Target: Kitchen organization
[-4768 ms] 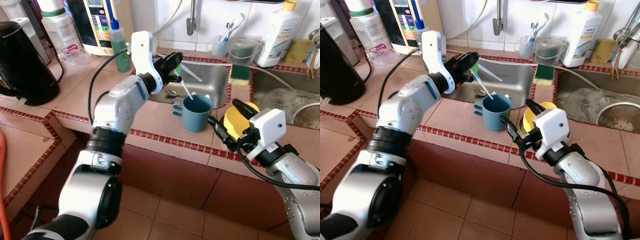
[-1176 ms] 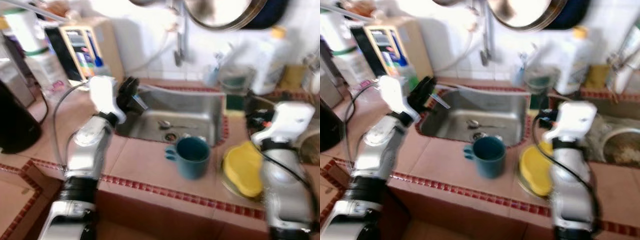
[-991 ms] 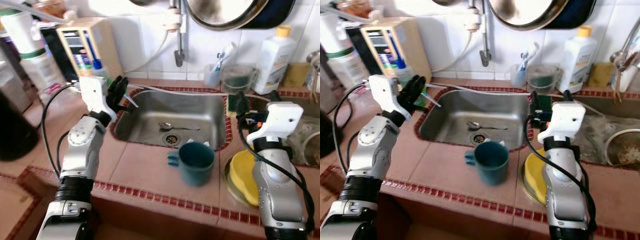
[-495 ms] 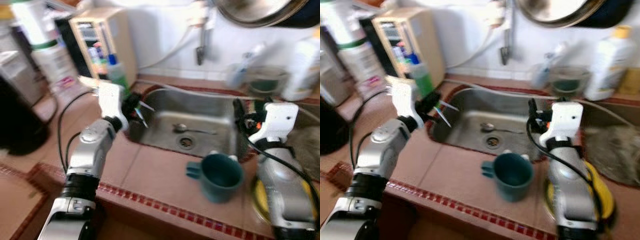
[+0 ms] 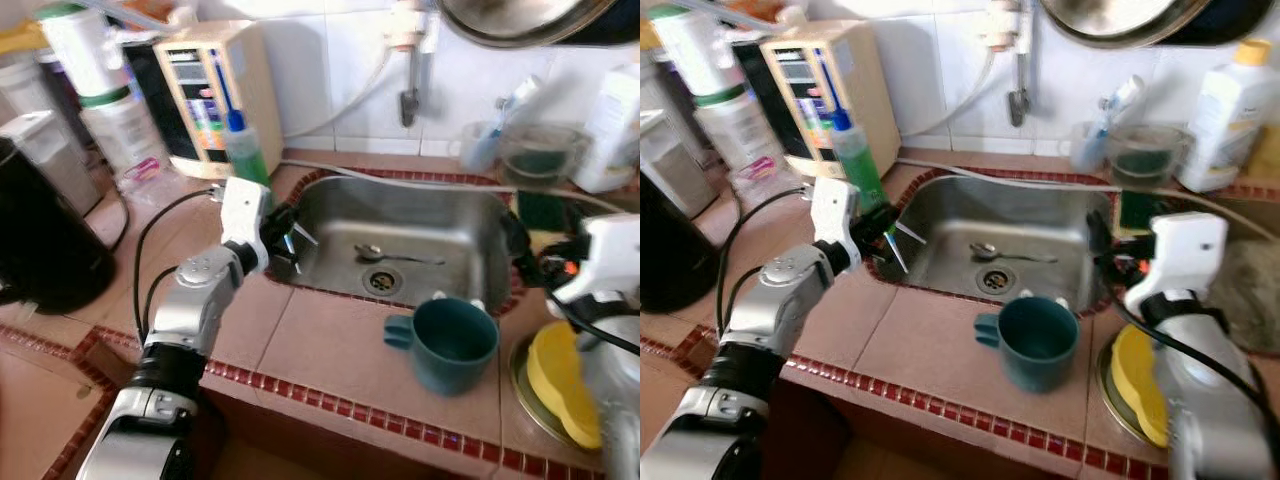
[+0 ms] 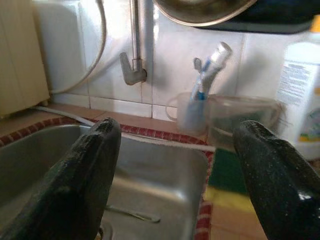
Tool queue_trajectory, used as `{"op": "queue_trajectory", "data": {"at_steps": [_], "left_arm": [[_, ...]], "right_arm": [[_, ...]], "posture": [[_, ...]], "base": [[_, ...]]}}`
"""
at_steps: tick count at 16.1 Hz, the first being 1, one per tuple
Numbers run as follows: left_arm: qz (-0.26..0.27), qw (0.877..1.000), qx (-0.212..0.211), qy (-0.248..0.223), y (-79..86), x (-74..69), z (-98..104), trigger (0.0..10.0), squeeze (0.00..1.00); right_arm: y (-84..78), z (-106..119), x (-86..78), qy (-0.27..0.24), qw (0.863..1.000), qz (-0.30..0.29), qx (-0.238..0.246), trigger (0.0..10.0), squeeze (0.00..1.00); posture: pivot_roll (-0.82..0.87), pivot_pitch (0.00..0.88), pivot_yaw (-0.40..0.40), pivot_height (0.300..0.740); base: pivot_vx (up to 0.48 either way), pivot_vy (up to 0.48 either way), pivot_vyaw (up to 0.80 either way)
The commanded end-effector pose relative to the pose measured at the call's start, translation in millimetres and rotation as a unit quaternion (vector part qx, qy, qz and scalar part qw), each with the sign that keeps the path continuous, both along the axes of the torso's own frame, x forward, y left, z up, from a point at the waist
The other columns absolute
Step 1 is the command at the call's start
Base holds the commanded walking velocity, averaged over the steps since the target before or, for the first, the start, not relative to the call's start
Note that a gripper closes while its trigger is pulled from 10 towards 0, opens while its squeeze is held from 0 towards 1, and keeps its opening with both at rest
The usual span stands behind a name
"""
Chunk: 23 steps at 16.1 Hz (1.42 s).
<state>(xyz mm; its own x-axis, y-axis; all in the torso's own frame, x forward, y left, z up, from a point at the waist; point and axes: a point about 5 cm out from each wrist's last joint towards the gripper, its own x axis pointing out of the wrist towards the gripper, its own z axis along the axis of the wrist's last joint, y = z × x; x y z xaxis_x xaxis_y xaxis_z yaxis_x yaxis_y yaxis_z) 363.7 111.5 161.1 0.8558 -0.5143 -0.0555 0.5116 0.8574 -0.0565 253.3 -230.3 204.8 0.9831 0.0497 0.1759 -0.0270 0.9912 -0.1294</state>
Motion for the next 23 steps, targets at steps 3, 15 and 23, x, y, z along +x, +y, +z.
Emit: {"op": "queue_trajectory", "data": {"at_steps": [3,15,23], "left_arm": [[-0.019,1.0,0.017,-0.005,-8.3,5.0,2.4,10.0,0.0],[-0.039,0.999,0.02,0.004,-28.0,7.2,-8.2,10.0,0.0],[-0.027,0.999,0.024,0.013,-26.1,2.6,-23.1,10.0,0.0]], "right_arm": [[-3.1,2.0,-21.9,0.014,1.0,0.011,0.019,10.0,0.0],[-18.1,28.0,-80.7,0.09,0.987,0.125,0.042,10.0,0.0],[-5.9,39.2,-84.8,0.105,0.968,0.223,0.038,10.0,0.0]], "posture": [[-0.35,0.074,0.221,0.74],[-0.41,0.119,0.22,0.74],[-0.4,0.121,0.191,0.74]], "base": [[0.0,0.0,0.0],[0.0,0.0,0.0],[0.0,0.0,0.0]]}}
